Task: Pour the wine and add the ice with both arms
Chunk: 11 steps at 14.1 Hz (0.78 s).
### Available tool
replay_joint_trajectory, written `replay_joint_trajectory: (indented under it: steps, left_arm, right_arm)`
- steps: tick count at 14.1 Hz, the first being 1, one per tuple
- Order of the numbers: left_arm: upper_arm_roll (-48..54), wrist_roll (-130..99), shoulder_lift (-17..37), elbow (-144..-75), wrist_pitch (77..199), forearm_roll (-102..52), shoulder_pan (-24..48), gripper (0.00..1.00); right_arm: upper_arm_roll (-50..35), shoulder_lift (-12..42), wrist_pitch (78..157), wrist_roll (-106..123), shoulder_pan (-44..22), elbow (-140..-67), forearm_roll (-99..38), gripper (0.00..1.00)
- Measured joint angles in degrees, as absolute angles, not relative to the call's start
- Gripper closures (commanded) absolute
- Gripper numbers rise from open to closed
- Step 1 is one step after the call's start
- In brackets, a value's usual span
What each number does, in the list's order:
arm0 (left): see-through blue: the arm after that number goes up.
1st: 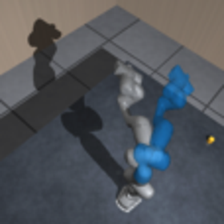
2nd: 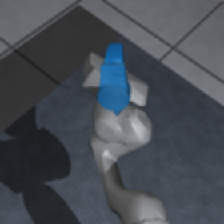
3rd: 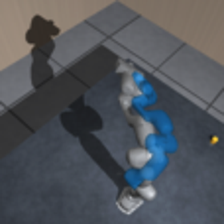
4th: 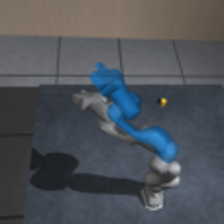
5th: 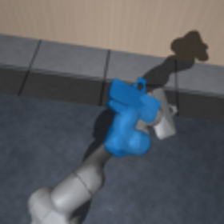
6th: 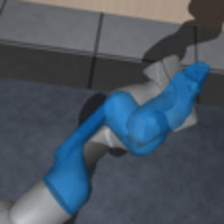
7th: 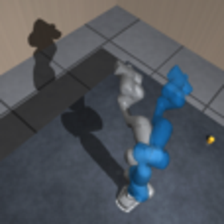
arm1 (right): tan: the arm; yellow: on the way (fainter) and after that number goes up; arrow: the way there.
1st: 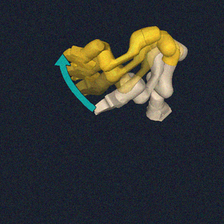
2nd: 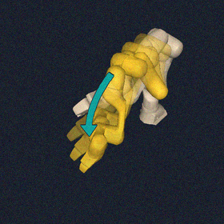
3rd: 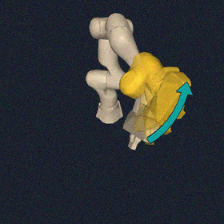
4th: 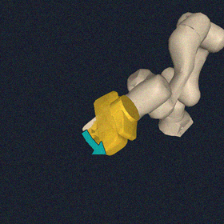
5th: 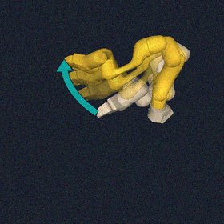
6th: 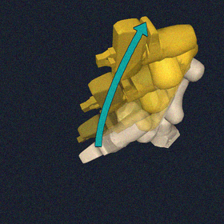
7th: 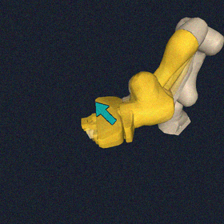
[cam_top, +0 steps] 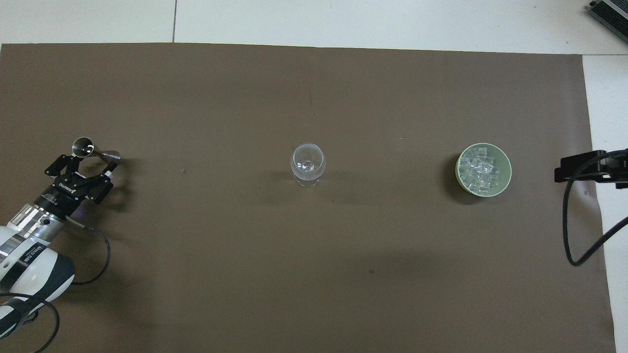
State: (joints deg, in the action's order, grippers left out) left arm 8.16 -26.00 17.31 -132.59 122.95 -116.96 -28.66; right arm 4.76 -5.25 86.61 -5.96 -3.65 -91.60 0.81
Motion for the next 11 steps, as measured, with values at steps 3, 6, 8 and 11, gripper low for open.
replay_joint_trajectory:
  steps: [3,6,8,11]
  left_arm:
    - [8.2,-26.0,17.3,-132.4,122.8,-117.1,-28.2,0.24]
    - [8.2,-26.0,17.3,-132.4,122.8,-117.2,-27.9,0.3]
    - [8.2,-25.9,17.3,-132.4,122.8,-117.2,-27.9,0.32]
    - [8.2,-25.9,17.3,-132.4,122.8,-117.2,-27.9,0.38]
  right_arm:
    - [4.8,-5.3,86.6,-6.0,-3.6,-91.6,0.8,0.0]
    - [4.8,-5.3,86.6,-6.0,-3.6,-91.6,0.8,0.0]
    - [4.8,-5.3,86.6,-6.0,-3.6,-91.6,0.8,0.0]
    - [4.8,-5.3,86.6,-6.0,-3.6,-91.6,0.8,0.0]
